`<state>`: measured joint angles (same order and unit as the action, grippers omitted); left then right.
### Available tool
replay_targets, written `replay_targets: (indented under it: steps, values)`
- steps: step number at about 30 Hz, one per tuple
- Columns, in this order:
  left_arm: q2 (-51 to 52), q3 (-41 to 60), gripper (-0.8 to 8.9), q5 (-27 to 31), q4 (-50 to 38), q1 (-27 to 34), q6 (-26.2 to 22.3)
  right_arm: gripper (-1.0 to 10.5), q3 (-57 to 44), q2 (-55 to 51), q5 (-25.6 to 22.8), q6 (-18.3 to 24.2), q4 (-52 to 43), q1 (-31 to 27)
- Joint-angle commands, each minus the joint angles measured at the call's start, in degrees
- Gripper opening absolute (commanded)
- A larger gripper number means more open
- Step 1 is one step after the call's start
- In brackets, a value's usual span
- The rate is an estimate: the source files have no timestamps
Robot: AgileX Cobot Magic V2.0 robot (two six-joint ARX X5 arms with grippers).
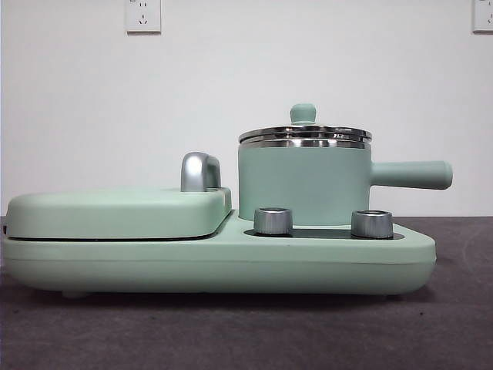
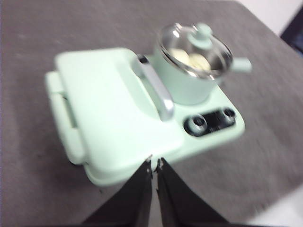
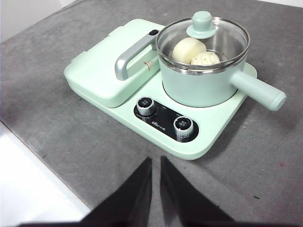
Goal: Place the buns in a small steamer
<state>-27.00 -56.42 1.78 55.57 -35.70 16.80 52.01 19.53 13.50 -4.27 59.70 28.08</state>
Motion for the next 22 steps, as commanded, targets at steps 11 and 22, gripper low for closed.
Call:
replay_targets:
  steps: [11,22]
  values:
    - [18.71,29.55,0.21,0.37,-34.95,24.28,-6.86,0.3,0.50,0.13,0.02,0.26,-0.57,0.28]
    - [26.80,52.00,0.21,0.39,-44.50,30.67,-7.19,0.3,0.50,0.13,0.02,0.26,-0.59,0.28]
